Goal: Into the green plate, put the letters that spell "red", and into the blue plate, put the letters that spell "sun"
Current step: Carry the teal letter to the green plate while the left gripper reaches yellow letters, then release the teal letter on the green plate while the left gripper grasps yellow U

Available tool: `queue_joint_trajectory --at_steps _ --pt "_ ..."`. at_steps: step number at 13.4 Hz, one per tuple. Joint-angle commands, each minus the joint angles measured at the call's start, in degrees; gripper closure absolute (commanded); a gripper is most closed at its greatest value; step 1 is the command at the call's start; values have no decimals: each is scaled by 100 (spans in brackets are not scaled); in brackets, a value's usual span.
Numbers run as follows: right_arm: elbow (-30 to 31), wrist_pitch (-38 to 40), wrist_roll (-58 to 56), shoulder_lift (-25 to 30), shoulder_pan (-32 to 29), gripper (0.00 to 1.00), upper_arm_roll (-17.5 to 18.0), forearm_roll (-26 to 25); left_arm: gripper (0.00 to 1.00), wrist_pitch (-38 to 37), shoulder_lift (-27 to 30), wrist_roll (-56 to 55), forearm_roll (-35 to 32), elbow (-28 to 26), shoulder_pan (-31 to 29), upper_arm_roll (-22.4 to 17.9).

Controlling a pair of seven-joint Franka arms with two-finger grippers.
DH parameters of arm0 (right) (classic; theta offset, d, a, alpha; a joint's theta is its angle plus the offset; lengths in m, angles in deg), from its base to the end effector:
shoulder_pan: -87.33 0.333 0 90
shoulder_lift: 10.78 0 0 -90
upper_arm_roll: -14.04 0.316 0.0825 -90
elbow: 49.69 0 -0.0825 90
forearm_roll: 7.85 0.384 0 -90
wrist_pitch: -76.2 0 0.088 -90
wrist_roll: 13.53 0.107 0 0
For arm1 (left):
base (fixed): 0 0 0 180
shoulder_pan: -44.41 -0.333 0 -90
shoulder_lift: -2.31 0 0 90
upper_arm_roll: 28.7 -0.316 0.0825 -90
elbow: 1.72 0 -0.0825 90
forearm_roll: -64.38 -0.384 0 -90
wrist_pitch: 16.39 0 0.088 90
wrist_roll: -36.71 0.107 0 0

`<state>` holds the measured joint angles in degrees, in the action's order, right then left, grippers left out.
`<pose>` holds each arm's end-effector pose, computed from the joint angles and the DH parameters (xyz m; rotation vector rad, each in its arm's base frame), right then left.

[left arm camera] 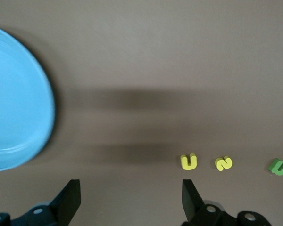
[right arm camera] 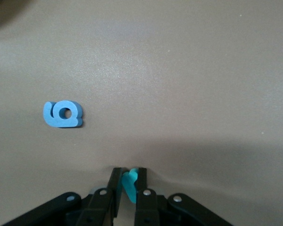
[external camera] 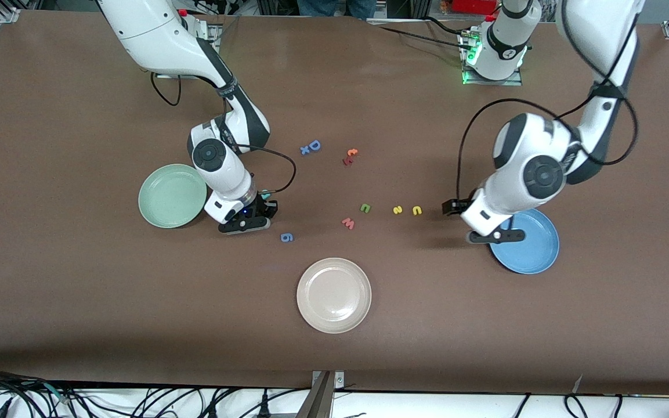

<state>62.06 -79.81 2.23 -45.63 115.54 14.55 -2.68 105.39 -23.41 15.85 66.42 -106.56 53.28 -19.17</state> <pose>0.5566 0.3009 0.1788 -3.0202 -0.2190 -0.2026 0.5972 -0.1937 0.2794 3.0816 0.1154 -0.2680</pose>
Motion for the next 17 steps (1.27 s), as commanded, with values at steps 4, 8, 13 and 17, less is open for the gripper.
queue_joint_trajectory --at_steps 4,8,13,17 --pt "-21 157 -187 154 27 100 -68 2 5 854 -599 -894 121 25 422 -21" --pt "-127 903 -660 496 18 100 -357 2 6 1576 -1092 -964 129 -10 545 -21" --pt "-101 1915 -1881 831 10 100 -1139 2 8 1709 -822 -1009 121 -553 554 -21" --pt "214 2346 -2831 936 -8 100 -1755 37 7 1709 -469 -991 120 -1091 554 -12"
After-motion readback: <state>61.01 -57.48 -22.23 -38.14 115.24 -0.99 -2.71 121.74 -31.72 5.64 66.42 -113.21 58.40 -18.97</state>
